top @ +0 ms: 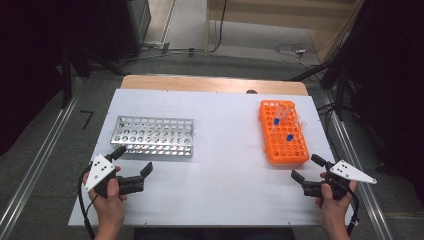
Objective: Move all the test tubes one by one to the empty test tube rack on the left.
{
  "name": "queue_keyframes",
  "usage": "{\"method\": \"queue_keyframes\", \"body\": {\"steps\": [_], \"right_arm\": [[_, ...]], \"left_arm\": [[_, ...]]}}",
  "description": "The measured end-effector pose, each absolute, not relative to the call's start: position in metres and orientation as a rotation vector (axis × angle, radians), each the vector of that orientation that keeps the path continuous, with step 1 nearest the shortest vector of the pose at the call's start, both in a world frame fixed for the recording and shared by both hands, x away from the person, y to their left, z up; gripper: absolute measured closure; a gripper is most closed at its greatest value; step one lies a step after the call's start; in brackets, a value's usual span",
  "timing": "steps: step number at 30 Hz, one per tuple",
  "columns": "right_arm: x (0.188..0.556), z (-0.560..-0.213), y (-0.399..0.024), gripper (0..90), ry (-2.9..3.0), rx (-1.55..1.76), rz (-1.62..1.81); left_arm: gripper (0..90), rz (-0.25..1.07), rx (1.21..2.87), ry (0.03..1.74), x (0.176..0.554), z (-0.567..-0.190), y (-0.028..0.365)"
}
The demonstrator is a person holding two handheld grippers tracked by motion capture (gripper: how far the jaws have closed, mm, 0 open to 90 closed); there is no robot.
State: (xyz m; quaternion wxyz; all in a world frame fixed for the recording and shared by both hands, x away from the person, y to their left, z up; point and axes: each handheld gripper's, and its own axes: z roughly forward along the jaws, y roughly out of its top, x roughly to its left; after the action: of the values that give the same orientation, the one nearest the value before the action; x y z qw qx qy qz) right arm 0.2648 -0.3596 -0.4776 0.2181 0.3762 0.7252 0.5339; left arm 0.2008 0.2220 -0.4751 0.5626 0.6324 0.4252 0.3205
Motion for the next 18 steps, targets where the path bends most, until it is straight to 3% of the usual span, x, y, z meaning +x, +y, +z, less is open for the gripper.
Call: {"method": "queue_keyframes", "body": {"steps": [12,18], "right_arm": [[0.282,-0.467,-0.347,4.4,2.065,1.09,1.484],[0.304,-0.465,-0.336,11.6,2.097,1.117,1.428]], "left_arm": [[0.0,0.706,1.537,0.965,0.202,-0.472,0.209],[0.0,0.664,1.571,0.941,0.205,-0.472,0.204]]}}
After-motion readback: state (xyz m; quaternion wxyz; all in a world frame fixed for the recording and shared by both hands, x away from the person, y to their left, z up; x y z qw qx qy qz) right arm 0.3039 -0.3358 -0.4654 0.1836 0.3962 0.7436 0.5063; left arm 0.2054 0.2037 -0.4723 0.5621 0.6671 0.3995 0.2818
